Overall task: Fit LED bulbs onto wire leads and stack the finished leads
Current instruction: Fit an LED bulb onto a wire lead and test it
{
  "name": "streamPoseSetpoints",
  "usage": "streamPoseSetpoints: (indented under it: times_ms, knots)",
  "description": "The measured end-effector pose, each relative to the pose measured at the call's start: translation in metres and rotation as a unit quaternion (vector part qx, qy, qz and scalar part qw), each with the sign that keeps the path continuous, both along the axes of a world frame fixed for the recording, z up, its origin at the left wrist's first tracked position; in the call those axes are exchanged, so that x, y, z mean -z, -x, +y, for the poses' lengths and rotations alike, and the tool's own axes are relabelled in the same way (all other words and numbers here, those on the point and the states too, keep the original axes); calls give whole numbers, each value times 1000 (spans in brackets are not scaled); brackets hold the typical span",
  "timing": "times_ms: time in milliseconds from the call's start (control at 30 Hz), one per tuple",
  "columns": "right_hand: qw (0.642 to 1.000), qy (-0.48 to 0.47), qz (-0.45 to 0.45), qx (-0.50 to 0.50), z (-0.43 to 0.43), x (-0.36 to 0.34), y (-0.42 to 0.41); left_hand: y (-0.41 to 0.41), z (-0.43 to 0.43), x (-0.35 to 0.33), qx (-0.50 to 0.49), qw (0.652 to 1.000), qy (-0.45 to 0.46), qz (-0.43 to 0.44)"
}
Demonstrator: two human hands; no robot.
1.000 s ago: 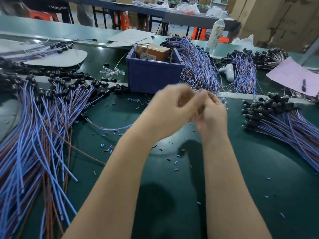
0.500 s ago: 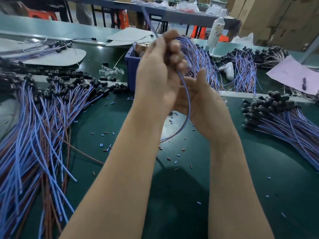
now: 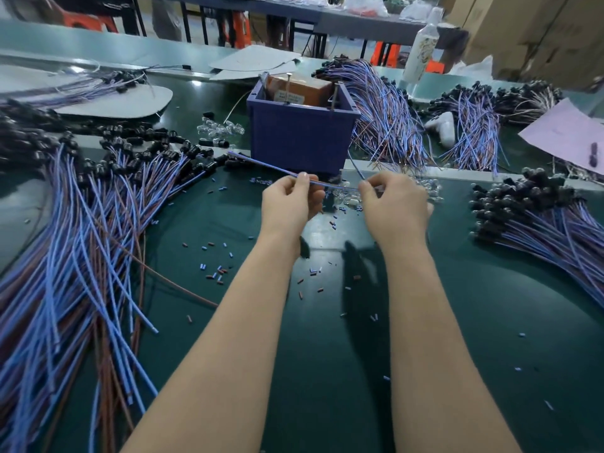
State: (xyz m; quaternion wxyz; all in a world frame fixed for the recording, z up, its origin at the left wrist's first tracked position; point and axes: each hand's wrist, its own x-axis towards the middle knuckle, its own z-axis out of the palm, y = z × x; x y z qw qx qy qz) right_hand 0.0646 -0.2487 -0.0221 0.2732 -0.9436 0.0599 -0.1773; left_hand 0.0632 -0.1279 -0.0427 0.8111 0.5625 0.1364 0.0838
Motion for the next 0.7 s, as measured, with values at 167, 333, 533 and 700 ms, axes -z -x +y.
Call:
streamPoseSetpoints:
  times_ms: [167, 333, 533, 700]
  knots:
    - [989, -44, -8, -140, 29, 22, 1, 0, -6, 15, -5, 990, -143, -6]
    - [972, -153, -70, -166, 45, 31, 7, 0, 0, 18, -77, 972, -215, -58]
    - [955, -264, -63, -120, 44, 31, 4, 1, -2, 17, -22, 975, -209, -78]
    - [928, -350, -13, -127, 43, 34, -1, -1, -2, 17, -15, 977, -198, -73]
